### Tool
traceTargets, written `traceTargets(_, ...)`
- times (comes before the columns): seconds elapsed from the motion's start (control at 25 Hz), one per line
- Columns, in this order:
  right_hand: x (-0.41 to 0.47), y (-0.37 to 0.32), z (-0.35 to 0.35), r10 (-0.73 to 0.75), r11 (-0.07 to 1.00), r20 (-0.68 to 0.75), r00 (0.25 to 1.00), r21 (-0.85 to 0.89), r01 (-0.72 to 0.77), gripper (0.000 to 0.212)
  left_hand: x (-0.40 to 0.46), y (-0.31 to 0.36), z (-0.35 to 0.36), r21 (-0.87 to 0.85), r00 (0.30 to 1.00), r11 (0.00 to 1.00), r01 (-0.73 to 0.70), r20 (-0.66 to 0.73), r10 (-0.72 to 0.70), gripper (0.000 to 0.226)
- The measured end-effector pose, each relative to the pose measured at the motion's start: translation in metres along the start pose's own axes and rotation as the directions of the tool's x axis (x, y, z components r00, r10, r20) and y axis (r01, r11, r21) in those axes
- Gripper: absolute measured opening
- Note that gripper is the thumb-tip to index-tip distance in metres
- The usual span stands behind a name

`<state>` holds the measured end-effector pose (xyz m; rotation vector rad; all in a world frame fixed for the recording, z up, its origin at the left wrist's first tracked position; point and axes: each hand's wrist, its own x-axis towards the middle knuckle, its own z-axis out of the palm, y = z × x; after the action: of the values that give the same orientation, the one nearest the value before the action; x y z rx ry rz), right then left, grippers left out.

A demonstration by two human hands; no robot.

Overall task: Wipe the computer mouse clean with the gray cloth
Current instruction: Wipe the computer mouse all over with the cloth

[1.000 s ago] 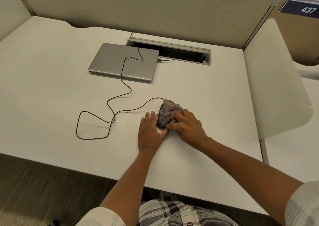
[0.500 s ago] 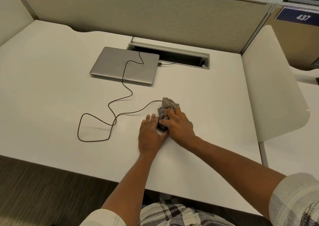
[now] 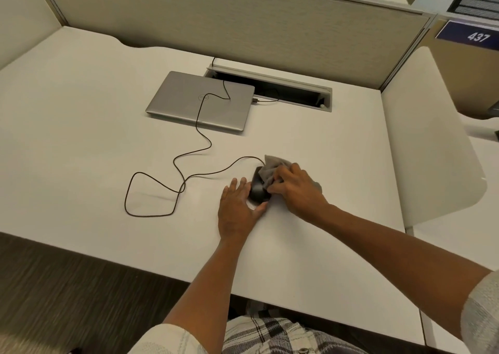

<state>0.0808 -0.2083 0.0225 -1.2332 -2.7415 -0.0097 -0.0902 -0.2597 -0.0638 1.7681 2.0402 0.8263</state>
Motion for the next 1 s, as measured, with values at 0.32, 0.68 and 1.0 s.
traceTargets(0.32,0.026,-0.037,0.003,0.069,0.997,0.020,0.997,0.027,-0.069,0.023,0.003,-0.002,0.000,-0.044,0.999,0.998,0.036,0.018,-0.035,0.075)
traceTargets(0.68,-0.026,0.009,0.013,-0.134,0.977,0.022,0.991,0.167,0.129,0.023,0.003,-0.004,0.000,-0.056,0.999,0.998,0.026,0.029,-0.025,0.079)
traceTargets(1.0,-0.002,0.002,0.009,0.120,0.975,-0.128,0.984,0.203,-0.093,0.019,0.000,-0.002,0.000,-0.032,1.000,0.999,0.023,0.017,-0.023,0.083)
